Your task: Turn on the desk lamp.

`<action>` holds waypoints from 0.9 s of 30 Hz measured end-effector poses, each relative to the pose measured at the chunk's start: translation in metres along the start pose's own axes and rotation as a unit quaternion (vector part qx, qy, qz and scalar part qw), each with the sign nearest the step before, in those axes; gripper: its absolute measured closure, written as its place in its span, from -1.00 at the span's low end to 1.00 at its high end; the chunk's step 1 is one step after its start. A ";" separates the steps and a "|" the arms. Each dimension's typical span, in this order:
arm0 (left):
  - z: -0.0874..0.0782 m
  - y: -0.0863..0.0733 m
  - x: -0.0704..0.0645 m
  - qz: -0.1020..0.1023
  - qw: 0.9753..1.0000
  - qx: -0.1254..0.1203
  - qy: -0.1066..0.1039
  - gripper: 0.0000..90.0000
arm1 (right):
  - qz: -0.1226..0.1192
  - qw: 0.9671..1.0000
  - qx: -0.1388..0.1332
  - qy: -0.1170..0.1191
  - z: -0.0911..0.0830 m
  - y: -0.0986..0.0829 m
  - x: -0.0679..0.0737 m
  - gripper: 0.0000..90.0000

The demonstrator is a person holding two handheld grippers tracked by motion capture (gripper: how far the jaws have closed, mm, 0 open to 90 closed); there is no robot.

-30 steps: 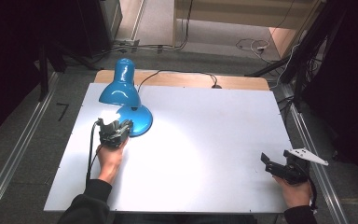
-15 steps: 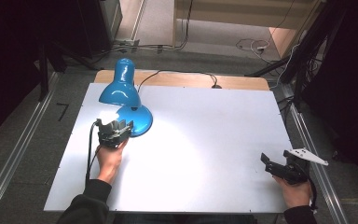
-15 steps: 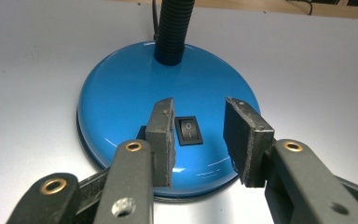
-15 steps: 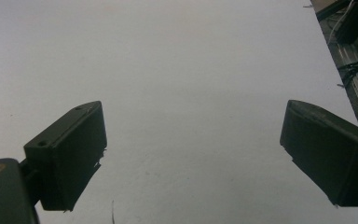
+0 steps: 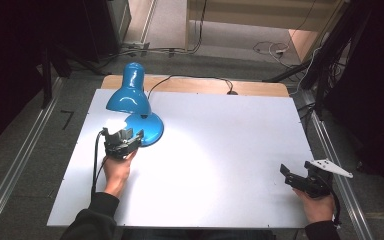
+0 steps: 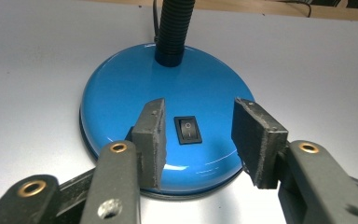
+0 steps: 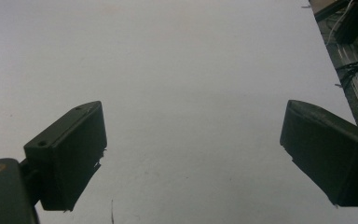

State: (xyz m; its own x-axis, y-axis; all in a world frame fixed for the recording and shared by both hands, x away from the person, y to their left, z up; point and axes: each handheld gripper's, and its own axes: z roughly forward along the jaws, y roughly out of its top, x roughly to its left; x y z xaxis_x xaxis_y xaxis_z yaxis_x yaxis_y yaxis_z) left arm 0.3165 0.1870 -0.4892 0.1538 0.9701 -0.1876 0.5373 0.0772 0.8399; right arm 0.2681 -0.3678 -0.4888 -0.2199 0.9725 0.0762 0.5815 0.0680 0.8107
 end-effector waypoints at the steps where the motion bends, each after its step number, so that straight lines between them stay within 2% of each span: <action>1: 0.000 0.000 0.000 0.001 1.000 0.001 0.001 0.20 | 0.000 1.000 0.000 0.000 0.000 0.000 0.000 -0.88; 27: -0.005 -0.001 0.004 -0.001 1.000 0.006 0.005 0.02 | -0.002 1.000 0.001 -0.002 -0.001 0.000 -0.001 -0.88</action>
State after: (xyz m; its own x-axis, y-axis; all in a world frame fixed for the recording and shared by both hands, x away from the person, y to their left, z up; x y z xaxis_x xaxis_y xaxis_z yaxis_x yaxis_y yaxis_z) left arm 0.3118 0.1918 -0.4884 0.1441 0.9722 -0.1846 0.5472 0.0772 0.8335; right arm 0.2678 -0.3688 -0.4887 -0.2201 0.9729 0.0706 0.5821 0.0729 0.8099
